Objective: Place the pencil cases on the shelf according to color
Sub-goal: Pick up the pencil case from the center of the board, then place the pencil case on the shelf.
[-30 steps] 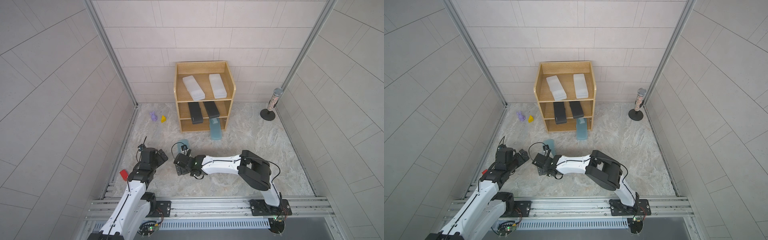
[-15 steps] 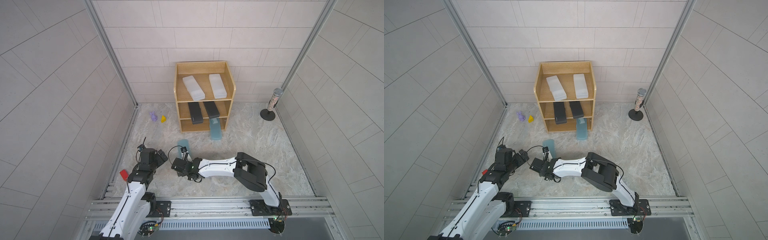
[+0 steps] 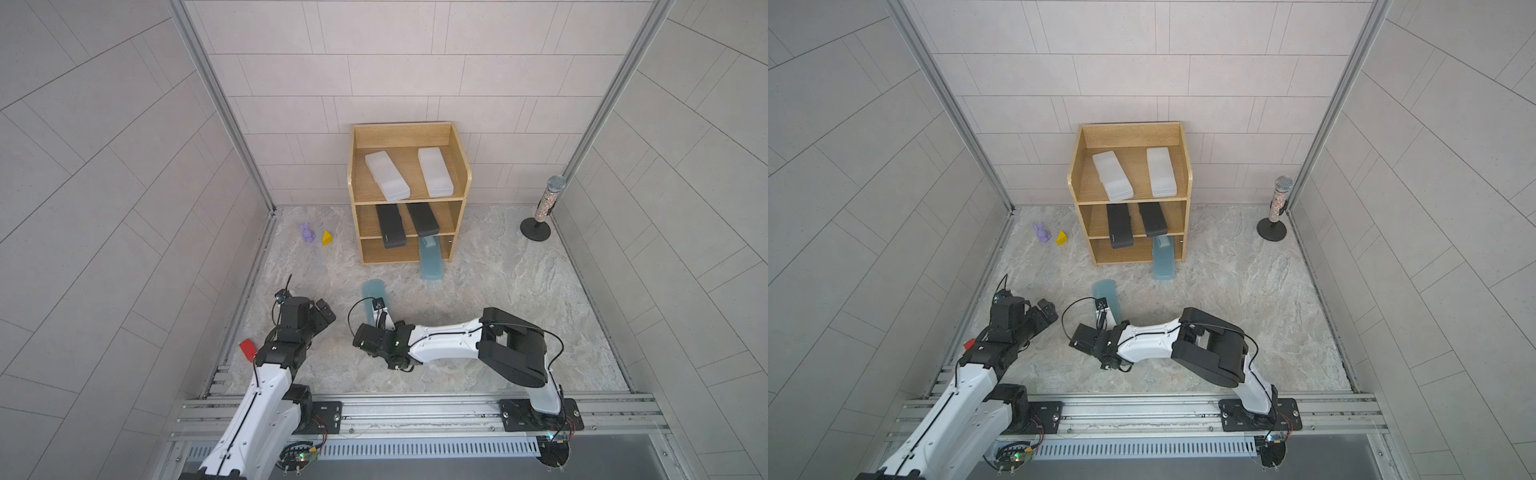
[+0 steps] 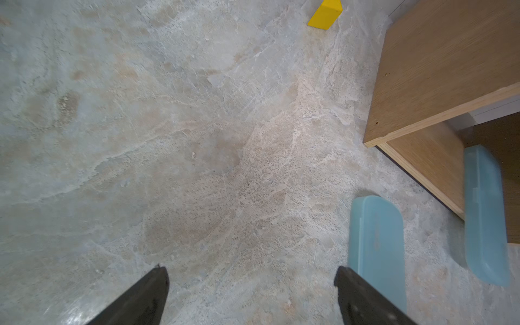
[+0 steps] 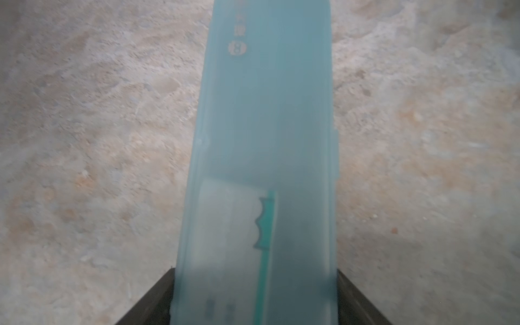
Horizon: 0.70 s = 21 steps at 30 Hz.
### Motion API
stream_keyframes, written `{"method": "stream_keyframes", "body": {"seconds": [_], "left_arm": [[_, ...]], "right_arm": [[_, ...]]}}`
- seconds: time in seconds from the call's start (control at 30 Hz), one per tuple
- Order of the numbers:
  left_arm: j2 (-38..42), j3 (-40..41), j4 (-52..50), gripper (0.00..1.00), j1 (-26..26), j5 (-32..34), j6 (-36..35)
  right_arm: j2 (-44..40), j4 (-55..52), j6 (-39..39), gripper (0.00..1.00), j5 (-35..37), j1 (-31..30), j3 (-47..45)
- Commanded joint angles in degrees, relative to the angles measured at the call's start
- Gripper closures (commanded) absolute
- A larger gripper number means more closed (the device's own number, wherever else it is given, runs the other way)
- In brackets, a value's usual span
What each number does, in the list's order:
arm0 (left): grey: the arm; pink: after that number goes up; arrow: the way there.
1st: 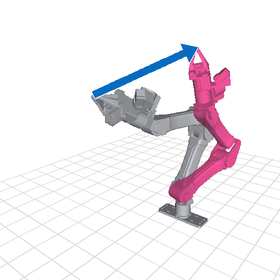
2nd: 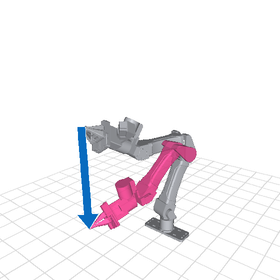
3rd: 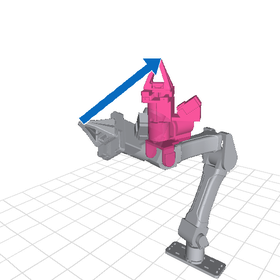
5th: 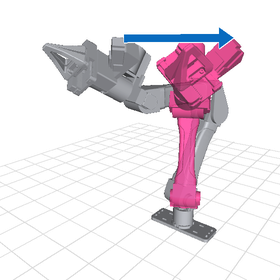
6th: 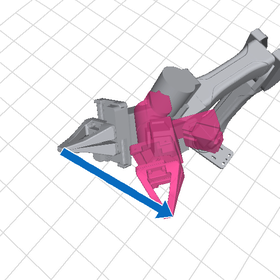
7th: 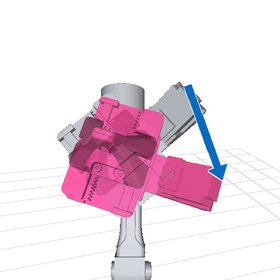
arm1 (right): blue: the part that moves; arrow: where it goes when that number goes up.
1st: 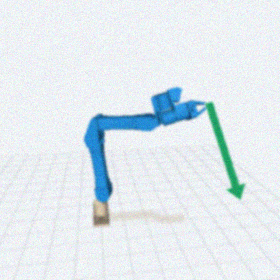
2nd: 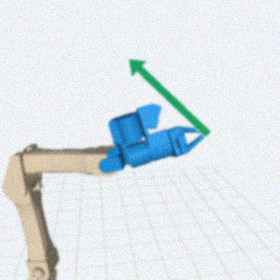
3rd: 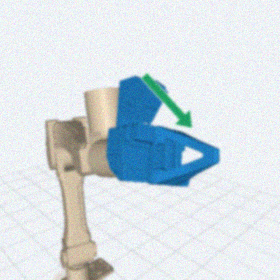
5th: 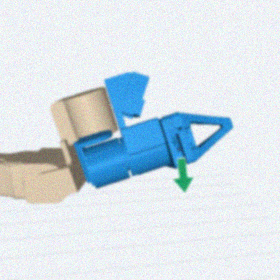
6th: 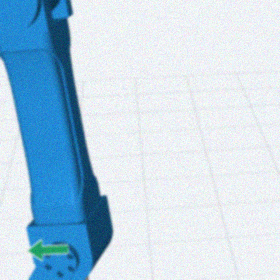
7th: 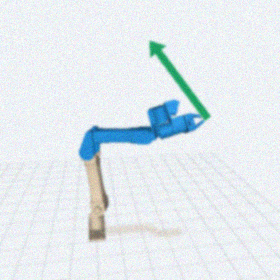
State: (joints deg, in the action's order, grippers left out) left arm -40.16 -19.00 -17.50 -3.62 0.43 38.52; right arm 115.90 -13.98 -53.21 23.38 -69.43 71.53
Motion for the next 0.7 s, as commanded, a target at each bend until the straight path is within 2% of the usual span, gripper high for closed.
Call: {"method": "stream_keyframes", "body": {"seconds": [0.0, 0.17, 0.37, 0.5, 0.67], "left_arm": [[1.37, 1.0, -0.78, 0.0, 0.33, 0.75, -0.45], [1.66, 1.08, -0.94, 0.0, 0.29, 0.09, -0.37], [0.3, 1.07, 0.15, 0.0, 0.28, -0.77, -0.55], [-0.56, 0.97, 0.75, 0.0, 0.33, -1.07, -0.71], [-0.8, 1.07, 1.49, 0.0, 0.35, -1.75, -1.1]], "right_arm": [[-2.3, -4.25, -1.02, 0.4, -0.45, -0.07, -4.52], [-8.51, -3.51, -2.37, 0.42, 3.43, 0.03, -9.09], [-13.17, 1.71, 1.1, 0.42, 4.08, 1.21, -11.05], [-13.12, 5.85, 3.9, 0.42, 4.12, 3.66, -10.11], [-9.19, 7.15, 7.76, 0.43, 1.53, 8.89, -4.07]]}}
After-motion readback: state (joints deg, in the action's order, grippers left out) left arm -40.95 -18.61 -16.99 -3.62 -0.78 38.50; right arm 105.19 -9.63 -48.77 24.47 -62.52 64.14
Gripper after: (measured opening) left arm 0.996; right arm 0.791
